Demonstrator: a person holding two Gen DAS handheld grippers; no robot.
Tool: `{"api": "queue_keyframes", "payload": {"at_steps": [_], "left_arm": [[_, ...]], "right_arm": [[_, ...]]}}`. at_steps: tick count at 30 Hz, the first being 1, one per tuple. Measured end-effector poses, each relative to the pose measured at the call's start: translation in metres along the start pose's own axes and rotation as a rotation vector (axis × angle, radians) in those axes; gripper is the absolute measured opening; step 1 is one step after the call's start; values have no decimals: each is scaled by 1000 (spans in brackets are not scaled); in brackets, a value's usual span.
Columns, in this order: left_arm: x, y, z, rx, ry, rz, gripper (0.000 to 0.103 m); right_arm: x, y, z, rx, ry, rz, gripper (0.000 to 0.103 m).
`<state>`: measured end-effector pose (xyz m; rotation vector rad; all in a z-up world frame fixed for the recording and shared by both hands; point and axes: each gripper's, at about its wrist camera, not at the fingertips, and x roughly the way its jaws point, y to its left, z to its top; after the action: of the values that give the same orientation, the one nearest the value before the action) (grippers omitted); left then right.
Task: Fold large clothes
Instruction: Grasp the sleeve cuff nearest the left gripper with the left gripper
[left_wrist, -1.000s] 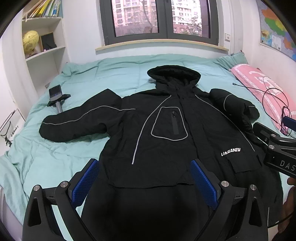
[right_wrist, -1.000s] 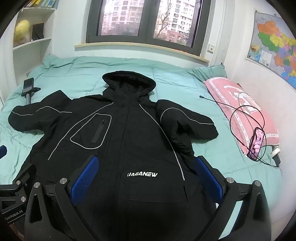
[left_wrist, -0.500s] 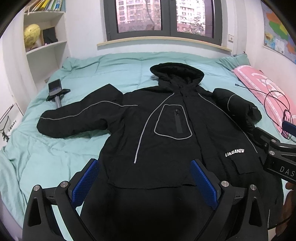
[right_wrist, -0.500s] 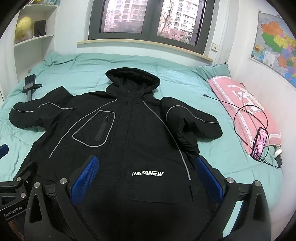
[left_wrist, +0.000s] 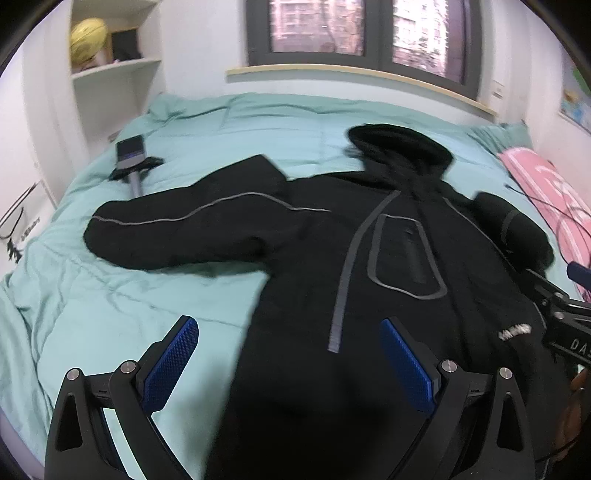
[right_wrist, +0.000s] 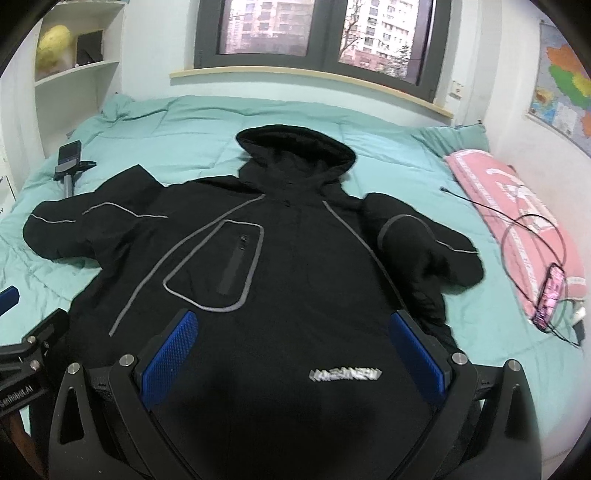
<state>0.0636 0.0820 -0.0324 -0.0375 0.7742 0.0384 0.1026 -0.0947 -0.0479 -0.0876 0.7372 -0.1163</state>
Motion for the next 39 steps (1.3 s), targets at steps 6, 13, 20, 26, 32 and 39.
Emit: {"api": "queue_keyframes", "payload": {"at_steps": [6, 13, 20, 26, 32, 39], "left_arm": [[16, 79, 19, -92, -70, 54, 99], [39, 192, 59, -225, -155, 33, 99], [122, 314, 73, -553, -64, 77, 98], [189, 358, 68, -718, -19, 30, 97], [214, 344, 84, -611, -11, 75, 24], [166, 366, 75, -642, -135, 191, 22]], "right_arm": [[48, 14, 17, 38, -62, 84, 103], [141, 15, -9, 141, -13, 112, 96], [156, 22, -17, 118, 9, 125, 97], [160, 32, -18, 64, 19, 114, 98], [164, 29, -18, 75, 34, 134, 101], [164, 32, -18, 68, 41, 136, 103]]}}
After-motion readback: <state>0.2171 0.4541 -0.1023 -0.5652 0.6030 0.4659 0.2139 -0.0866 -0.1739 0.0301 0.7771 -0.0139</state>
